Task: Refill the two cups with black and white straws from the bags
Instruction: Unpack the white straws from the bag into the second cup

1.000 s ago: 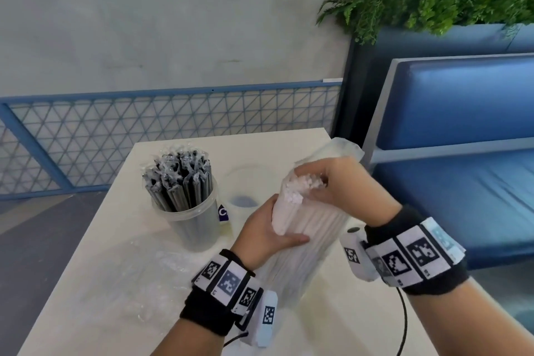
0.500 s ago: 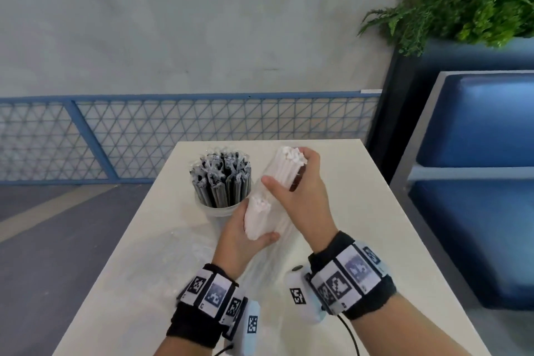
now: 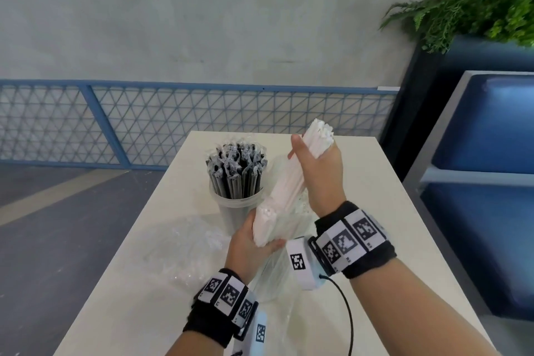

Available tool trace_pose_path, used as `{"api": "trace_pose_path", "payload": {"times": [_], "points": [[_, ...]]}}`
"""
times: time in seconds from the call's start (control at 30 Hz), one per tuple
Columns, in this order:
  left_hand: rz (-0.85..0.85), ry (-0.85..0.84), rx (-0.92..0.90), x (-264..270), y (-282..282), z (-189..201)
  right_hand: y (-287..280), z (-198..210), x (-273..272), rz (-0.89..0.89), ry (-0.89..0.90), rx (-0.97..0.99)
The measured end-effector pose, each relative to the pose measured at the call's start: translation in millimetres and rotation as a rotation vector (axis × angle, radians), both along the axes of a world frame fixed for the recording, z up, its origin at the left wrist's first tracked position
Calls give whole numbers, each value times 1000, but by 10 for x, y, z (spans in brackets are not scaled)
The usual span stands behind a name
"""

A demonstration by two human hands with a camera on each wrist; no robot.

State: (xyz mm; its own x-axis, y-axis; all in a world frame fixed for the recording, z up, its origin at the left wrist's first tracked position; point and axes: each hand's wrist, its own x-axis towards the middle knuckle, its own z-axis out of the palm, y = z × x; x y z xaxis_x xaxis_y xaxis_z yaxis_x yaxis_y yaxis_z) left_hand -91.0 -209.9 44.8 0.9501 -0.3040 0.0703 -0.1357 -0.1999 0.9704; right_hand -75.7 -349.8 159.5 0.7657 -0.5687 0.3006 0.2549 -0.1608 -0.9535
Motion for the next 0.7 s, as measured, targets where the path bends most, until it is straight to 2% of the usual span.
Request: {"api": "trace_pose_path", "payload": {"times": [0.07, 0.17, 0.23, 0.3, 0.5, 0.7], "points": [[-5, -5, -4, 8, -5, -8, -37, 37, -46, 57, 2, 45], [-10, 4, -11, -6, -39, -6, 64, -169, -175, 197, 133, 4], [3, 26, -35, -12, -62, -15, 156, -320, -219, 180, 194, -31], [6, 37, -49, -9, -73, -18, 141, -323, -185, 143, 175, -13], [24, 79, -85, 42, -60, -63, -206, 190, -47, 46, -32, 265], [65, 120, -183, 76, -11, -94, -620, 397, 60, -38, -26, 403]]}}
